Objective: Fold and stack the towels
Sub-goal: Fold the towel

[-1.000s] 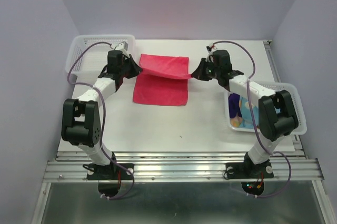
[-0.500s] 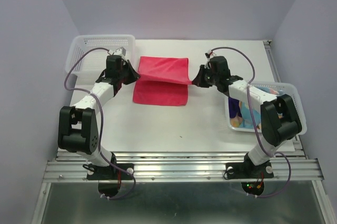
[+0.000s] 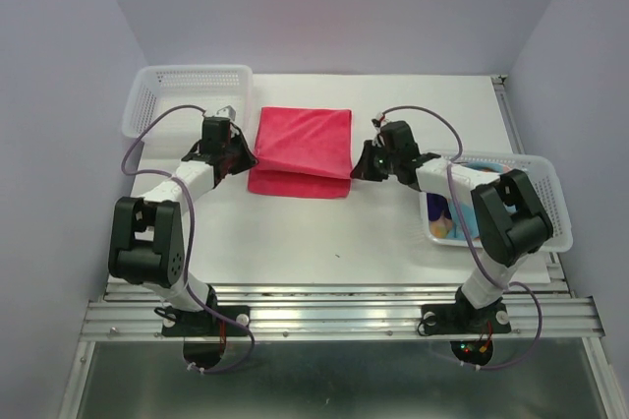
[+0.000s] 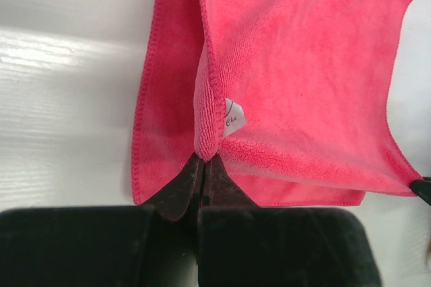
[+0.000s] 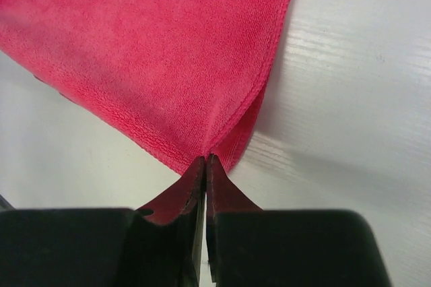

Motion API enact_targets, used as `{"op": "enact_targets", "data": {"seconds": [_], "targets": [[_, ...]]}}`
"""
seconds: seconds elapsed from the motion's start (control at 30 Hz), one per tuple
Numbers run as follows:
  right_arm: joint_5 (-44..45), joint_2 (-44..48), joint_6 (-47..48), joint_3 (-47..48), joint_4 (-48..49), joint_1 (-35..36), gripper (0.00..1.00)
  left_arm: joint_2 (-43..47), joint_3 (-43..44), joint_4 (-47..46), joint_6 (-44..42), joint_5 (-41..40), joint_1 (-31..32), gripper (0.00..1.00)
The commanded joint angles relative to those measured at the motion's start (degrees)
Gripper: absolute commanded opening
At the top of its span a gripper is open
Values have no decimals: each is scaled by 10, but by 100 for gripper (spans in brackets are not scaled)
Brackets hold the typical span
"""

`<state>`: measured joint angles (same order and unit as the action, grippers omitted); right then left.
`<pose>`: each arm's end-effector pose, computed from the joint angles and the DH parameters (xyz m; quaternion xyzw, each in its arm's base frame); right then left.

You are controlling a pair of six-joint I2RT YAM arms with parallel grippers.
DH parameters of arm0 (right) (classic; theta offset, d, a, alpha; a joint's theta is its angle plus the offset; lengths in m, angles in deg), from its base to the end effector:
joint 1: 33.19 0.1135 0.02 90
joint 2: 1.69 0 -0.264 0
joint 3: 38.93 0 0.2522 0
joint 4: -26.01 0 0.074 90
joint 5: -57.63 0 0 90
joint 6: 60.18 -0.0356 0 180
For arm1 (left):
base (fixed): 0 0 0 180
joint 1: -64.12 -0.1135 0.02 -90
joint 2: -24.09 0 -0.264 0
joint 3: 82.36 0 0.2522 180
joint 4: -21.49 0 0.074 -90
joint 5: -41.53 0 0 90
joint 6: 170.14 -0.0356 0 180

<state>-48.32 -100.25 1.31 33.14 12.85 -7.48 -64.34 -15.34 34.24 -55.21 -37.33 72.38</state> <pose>0.3276 0.1686 0.1930 -0.0371 0.8974 0.3037 0.3178 0.3332 -0.0553 0.2242 -0.0825 0.8767 -0.2153 0.4221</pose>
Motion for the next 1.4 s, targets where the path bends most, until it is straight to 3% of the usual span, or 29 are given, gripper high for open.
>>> {"op": "enact_targets", "data": {"seconds": [0.0, 0.1, 0.13, 0.23, 0.27, 0.43, 0.53, 0.6, 0.63, 0.67, 0.83, 0.97, 1.07, 1.37], "targets": [[-4, -8, -8, -17, 31, 12, 8, -10, -10, 0, -4, -26, 0, 0], [-7, -16, -8, -20, 29, 15, 18, -8, -18, 6, -1, -28, 2, 16], [-9, -17, -7, -20, 26, 15, 24, 1, -21, 8, 1, -30, 3, 30], [-15, -9, -4, -23, 23, 19, 38, 22, -36, 8, 6, -38, 5, 41], [-22, -2, -5, -24, 23, 20, 45, 40, -44, 3, 12, -38, 7, 50], [-22, 23, 1, -12, 8, 21, 57, 94, -54, 6, 12, -28, 11, 62], [1, 29, 30, 9, -4, 34, 70, 117, -61, 6, 16, -20, 19, 73], [14, 16, 49, 55, -29, 56, 100, 137, -61, 4, 19, -17, 33, 86], [15, -9, 63, 72, -43, 62, 100, 144, -61, 4, 19, -16, 38, 97], [13, -23, 68, 94, -52, 68, 100, 156, -61, 4, 20, -13, 44, 99], [-2, -115, 81, 208, -60, 85, 100, 188, -57, 9, 28, -24, 56, 99], [-1, -175, 79, 239, -87, 88, 100, 198, -48, 28, 28, -41, 57, 99], [8, -173, 65, 212, -83, 88, 100, 197, -37, 34, 30, -46, 57, 99], [33, -48, -2, -47, -25, 88, 100, 137, 28, 32, 13, -24, 57, 99]]}}
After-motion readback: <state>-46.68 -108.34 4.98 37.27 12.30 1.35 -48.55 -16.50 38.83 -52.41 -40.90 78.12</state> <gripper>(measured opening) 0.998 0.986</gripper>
